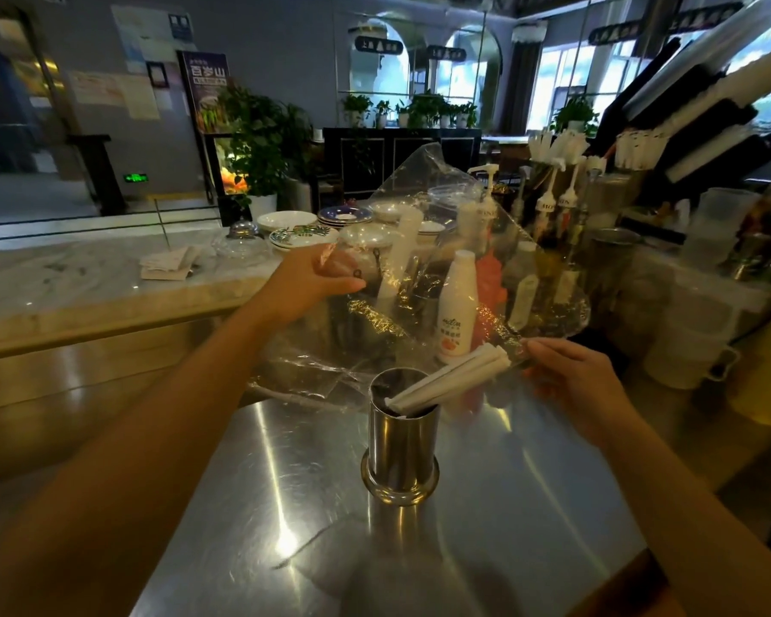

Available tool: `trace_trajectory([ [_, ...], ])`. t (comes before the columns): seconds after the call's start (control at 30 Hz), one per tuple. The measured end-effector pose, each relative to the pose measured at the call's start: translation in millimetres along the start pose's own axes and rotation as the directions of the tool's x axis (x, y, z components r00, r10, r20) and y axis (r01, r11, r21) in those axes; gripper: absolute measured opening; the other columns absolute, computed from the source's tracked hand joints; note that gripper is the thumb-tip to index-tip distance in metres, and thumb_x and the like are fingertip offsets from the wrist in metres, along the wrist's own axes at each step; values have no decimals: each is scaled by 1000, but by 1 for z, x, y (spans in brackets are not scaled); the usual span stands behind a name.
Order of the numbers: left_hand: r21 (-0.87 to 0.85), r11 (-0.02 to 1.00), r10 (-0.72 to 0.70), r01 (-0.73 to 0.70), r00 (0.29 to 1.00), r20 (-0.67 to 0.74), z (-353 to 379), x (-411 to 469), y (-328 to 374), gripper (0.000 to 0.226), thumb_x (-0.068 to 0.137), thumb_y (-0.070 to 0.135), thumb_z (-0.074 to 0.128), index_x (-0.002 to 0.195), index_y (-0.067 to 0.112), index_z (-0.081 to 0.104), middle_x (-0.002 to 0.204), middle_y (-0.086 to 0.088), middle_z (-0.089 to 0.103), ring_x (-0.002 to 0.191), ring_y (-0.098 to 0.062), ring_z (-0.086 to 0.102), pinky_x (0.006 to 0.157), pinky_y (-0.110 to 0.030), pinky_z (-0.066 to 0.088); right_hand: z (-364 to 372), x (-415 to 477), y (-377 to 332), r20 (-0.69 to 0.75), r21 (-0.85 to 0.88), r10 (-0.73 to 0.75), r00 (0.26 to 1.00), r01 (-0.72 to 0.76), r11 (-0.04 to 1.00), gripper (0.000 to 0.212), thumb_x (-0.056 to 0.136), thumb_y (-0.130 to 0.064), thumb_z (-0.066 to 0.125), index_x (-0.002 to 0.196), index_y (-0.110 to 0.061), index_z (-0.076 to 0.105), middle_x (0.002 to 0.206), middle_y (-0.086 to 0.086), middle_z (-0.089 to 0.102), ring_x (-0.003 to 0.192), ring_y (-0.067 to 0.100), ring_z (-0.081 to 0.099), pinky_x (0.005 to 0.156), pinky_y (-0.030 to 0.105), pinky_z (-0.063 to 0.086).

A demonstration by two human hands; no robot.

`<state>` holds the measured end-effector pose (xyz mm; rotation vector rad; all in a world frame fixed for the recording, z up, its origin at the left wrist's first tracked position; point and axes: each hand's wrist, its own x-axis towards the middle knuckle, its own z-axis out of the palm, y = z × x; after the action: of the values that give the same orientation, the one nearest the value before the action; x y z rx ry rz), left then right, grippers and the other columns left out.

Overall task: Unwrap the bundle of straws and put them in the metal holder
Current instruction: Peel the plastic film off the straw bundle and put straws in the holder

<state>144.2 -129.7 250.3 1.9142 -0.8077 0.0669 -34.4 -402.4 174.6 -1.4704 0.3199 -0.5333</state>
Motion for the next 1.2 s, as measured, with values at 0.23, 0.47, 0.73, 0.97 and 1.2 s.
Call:
trace_trajectory([
  [0.23, -24, 1000, -12, 9, 992, -128, -14, -4, -10, 13, 85, 16, 61, 91, 6, 67, 80, -2, 68, 66, 0, 66, 59, -7, 49, 7, 12, -15, -32, 12, -52, 998, 52, 999, 8, 79, -13, 64, 76, -14, 71, 59, -2, 68, 51, 8, 59, 45, 18, 48],
  [0.47, -73, 997, -31, 18, 984, -178, -20, -3, -2, 9, 86, 19, 60, 85, 13, 66, 80, -2, 68, 73, -12, 66, 73, -25, 53, 18, 25, -47, -26, 26, -109, 994, 110, 994, 14, 82, -14, 62, 71, -16, 71, 56, 0, 66, 48, 9, 59, 43, 18, 47],
  [0.73, -87, 995, -57, 41, 980, -189, -29, -5, 3, 11, 87, 20, 58, 90, 11, 65, 86, -3, 69, 79, -17, 66, 79, -32, 52, 22, 34, -66, 19, -6, -139, 990, 139, 990, 13, 82, -13, 62, 73, -18, 69, 56, -7, 68, 50, 6, 59, 47, 22, 50],
  [0.97, -109, 993, -62, 40, 975, -212, -31, -7, 8, 17, 87, 20, 58, 95, 6, 64, 83, -1, 68, 75, -11, 66, 77, -28, 52, 22, 34, -76, 45, -45, -187, 981, 189, 981, 12, 82, -15, 63, 73, -20, 70, 57, -8, 68, 52, 8, 59, 46, 22, 49],
  [1.2, -119, 993, -50, 21, 969, -243, -34, -7, 10, 16, 87, 20, 59, 95, 8, 65, 82, -1, 68, 64, -1, 66, 69, -22, 50, 25, 35, -90, 58, -54, -213, 975, 216, 975, 10, 82, -15, 64, 74, -19, 69, 55, -10, 68, 49, 5, 59, 43, 18, 47],
])
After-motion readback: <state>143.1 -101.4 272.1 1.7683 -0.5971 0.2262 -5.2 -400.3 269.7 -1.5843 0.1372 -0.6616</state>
